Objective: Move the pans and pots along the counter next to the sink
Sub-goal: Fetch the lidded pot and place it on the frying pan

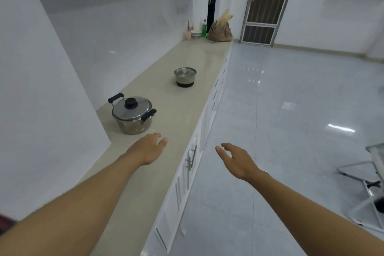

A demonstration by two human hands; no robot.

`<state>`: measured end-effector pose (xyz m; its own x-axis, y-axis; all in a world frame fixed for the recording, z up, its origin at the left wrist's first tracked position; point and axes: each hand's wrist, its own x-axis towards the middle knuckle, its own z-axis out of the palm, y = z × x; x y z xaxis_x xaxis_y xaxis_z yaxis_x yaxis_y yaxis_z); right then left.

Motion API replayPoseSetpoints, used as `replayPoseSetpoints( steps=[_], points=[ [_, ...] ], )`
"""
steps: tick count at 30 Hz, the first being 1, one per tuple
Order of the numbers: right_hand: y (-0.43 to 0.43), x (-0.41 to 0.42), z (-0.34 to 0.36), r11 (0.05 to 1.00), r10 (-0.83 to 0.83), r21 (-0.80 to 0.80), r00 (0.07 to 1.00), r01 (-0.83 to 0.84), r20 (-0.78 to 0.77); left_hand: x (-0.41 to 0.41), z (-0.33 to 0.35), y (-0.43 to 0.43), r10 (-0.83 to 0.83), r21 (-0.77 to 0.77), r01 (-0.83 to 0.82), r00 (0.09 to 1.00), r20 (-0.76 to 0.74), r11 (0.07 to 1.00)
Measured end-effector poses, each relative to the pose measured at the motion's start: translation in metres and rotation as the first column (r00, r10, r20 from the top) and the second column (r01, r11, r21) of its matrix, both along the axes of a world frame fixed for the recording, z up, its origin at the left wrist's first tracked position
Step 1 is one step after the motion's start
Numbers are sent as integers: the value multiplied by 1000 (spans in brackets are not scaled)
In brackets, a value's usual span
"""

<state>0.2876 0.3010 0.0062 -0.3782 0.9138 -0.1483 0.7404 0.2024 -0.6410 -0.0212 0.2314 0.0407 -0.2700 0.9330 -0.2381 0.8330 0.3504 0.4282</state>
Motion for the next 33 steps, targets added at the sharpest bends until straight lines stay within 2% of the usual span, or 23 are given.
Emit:
replayPoseSetpoints(
  steps=[7, 15, 23, 30, 33],
  points=[
    [95, -54, 0, 998, 63, -2, 998, -63, 9, -44, 10, 66, 68, 15, -68, 998, -4, 998],
    [217, -127, -11, 956, 292, -30, 956, -291, 13, -97, -3, 113, 342, 50, -345, 938, 60, 937],
    [292, -210, -25, 825, 557, -121, 831, -551, 12, -116, -13, 133, 558, 20, -559, 829, 41, 829],
    [295, -289, -44, 703, 684, -222, 728, -676, -50, -128, -40, 117, 682, -21, -682, 731, 18, 731],
    [286, -323, -48, 639, 742, -261, 669, -724, -40, -145, -47, 120, 690, -16, -690, 722, 47, 724]
  ],
)
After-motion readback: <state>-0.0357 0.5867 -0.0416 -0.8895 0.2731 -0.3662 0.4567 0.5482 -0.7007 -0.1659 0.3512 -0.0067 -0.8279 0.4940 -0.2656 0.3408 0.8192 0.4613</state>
